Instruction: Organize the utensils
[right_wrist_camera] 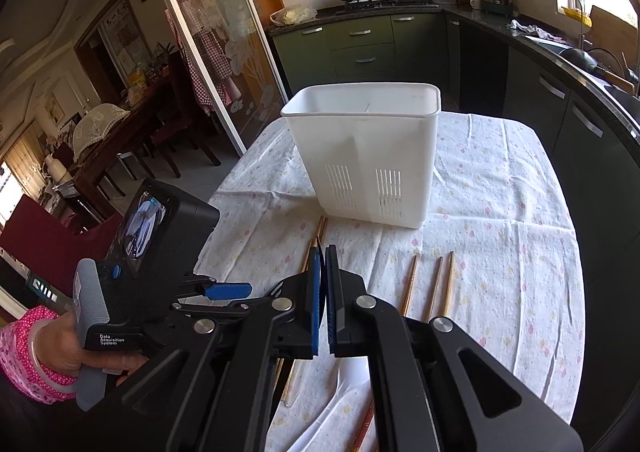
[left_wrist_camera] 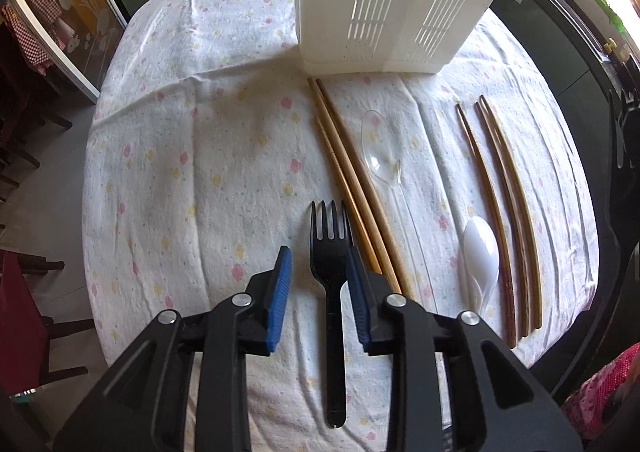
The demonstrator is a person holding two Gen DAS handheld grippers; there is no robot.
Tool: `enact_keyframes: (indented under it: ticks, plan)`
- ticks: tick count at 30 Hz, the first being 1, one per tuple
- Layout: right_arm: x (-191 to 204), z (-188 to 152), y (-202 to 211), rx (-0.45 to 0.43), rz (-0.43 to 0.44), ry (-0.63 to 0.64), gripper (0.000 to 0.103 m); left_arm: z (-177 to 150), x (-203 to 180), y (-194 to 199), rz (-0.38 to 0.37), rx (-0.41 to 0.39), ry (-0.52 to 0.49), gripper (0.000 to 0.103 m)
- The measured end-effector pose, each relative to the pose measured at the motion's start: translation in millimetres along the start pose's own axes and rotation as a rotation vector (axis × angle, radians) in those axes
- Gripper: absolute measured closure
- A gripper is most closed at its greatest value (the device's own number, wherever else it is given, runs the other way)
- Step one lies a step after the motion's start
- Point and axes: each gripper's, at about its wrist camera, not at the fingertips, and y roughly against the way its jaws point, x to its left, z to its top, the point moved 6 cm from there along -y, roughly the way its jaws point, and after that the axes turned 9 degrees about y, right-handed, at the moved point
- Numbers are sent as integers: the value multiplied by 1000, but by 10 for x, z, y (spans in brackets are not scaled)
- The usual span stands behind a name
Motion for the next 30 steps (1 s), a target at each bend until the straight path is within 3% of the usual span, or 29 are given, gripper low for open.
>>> enact_keyframes:
  ticks: [8, 12, 15, 17, 20, 21, 26, 28, 30]
  plan:
    - [5, 9, -9, 5, 6, 2, 99, -76, -16, -137, -44, 73, 11, 75]
    - [-4, 10, -6, 6, 7, 1, 99, -104, -81, -138, -46, 75, -2, 69]
    - [-19, 14, -7, 5, 8, -2, 99, -108, -108, -121, -38, 63, -19, 69]
    - [-21, 10, -8, 6, 13, -5, 99, -103, -107, -122, -19, 56, -31, 81]
    - [-27, 8, -11, 7, 15, -6, 99, -101, -87, -115, -18, 53, -38, 86]
    - [-29, 8, -11, 6, 15, -6, 99, -98, -74, -109, -8, 47, -41, 92]
    - [-26, 9, -13, 7, 16, -6, 99, -180, -38, -166, -39, 104, -28, 94]
    - [-27, 2, -20, 7, 17, -5, 99, -188, -4, -162, -37, 102, -12, 86]
    - [-27, 1, -21, 8, 18, -6, 99, -194, 13, -160, -48, 103, -3, 85]
